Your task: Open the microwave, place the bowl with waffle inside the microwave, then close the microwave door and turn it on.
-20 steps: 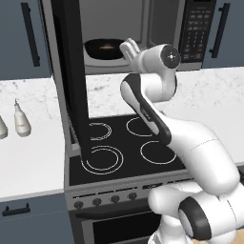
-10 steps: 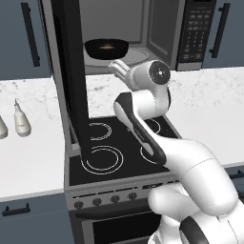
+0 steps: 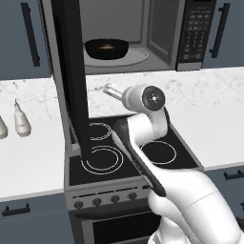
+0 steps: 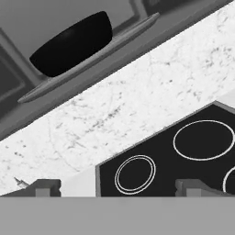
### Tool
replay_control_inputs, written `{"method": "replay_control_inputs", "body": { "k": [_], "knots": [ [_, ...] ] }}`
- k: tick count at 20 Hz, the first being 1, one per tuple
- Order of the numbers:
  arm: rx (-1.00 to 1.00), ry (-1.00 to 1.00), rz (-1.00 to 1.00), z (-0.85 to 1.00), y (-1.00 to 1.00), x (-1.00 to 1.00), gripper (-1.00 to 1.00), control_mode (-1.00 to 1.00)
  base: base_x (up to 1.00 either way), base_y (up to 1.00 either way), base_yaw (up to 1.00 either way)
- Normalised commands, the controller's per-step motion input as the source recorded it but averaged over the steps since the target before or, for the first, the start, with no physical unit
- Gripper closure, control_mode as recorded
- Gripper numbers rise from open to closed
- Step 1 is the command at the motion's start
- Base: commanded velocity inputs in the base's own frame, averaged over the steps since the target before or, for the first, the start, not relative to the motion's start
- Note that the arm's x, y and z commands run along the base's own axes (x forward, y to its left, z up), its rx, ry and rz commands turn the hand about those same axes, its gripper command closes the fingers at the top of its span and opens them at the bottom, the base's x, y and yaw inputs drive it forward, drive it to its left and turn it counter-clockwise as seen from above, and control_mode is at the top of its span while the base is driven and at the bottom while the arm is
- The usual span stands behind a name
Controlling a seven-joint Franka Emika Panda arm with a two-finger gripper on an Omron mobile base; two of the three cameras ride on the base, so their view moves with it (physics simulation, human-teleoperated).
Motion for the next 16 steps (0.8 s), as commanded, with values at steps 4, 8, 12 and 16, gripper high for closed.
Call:
{"method": "replay_control_inputs", "body": {
  "k": [4, 8, 12, 16],
  "knots": [
    [-0.12, -0.06, 0.03, -0.25, 0.01, -0.13, -1.0, -1.0, 0.0, 0.0, 0.0],
    [-0.19, -0.12, 0.04, -0.46, 0.14, -0.06, -1.0, -1.0, 0.0, 0.0, 0.0],
    [-0.18, -0.16, 0.0, -0.34, 0.67, -0.14, -1.0, -1.0, 0.0, 0.0, 0.0],
    [-0.14, -0.17, -0.01, -0.05, 0.82, -0.34, -1.0, -1.0, 0.0, 0.0, 0.0]
  ]
}}
